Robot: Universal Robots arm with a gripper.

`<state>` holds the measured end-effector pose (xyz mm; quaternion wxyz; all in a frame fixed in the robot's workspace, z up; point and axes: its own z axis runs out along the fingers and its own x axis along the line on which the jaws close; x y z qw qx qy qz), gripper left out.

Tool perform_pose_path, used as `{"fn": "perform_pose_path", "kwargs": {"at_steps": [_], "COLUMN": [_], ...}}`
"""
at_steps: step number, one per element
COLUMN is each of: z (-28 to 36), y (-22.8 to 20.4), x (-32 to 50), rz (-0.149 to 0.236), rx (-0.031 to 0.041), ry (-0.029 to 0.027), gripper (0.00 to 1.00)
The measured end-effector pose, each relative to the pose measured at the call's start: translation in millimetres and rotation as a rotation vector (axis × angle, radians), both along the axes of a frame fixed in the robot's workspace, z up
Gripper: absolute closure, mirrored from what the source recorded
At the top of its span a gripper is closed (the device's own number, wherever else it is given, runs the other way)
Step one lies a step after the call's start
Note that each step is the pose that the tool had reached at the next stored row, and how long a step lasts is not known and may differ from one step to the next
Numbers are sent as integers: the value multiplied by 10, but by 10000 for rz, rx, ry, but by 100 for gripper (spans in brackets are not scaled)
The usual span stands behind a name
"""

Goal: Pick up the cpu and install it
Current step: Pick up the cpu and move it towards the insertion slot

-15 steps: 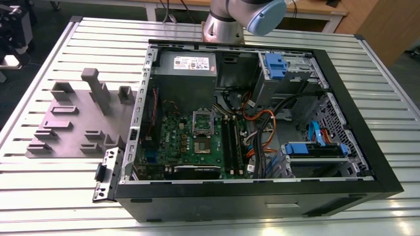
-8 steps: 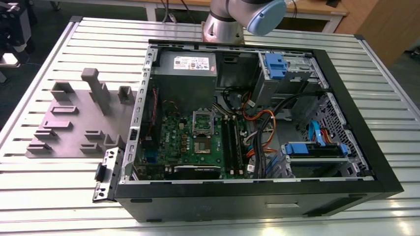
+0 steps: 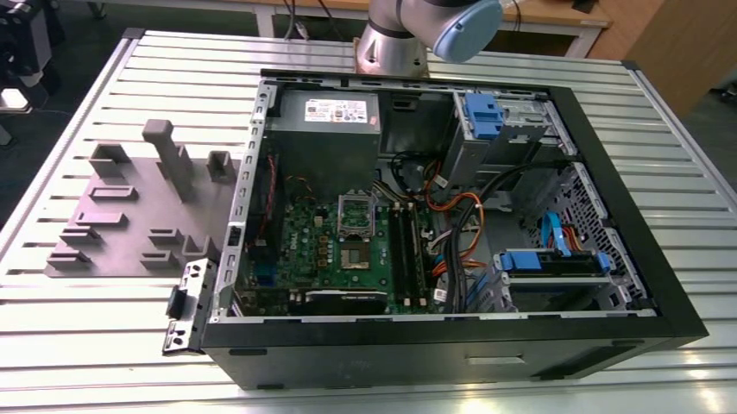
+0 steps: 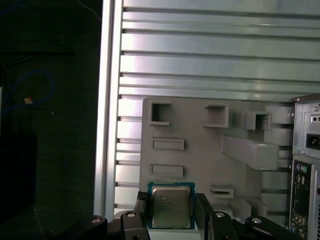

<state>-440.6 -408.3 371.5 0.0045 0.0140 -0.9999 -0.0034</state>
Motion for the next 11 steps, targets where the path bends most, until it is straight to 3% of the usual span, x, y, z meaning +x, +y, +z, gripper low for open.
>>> {"fn": "perform_pose_path", "kwargs": {"at_steps": [11], "z": [71], "y": [0], "x": [0], "rz": [-1], "rx": [0], "ry": [0], "gripper": [53]}}
